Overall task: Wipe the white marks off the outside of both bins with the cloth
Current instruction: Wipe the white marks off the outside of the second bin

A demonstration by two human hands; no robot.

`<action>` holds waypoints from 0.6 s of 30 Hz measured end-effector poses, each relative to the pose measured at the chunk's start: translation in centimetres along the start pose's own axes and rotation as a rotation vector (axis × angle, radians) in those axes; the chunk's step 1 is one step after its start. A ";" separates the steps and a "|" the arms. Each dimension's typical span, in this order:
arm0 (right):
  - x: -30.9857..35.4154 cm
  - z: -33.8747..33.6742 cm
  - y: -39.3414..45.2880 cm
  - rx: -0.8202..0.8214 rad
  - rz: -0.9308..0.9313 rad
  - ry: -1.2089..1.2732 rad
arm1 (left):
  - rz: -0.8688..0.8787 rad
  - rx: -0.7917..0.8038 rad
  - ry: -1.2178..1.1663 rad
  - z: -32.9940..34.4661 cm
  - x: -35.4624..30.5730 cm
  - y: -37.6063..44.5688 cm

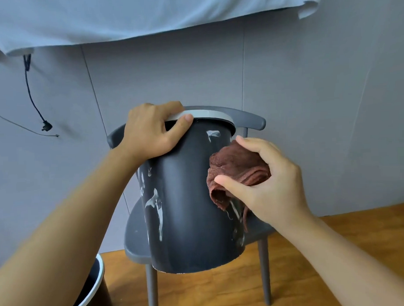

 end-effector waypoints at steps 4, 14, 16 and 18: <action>0.0 1.7 1.2 0.038 -0.024 -0.131 | 0.001 -0.020 0.007 -0.1 0.0 -0.2; -0.1 4.5 0.5 0.092 0.065 -0.041 | -0.038 -0.048 -0.008 -0.1 1.5 -0.5; -0.6 4.0 0.7 0.027 0.127 0.036 | -0.050 -0.046 -0.008 -0.1 1.8 -0.6; -0.9 3.6 0.8 -0.030 0.177 0.091 | -0.066 -0.048 -0.010 -0.1 2.2 -0.8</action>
Point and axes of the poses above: each hand's wrist, its own y-axis towards the middle knuckle, its own z-axis out of the palm, x = y × z, the point moved 4 cm from there along y, towards the middle knuckle, and after that the axes turned 8 degrees about y, right-handed, at the moved point
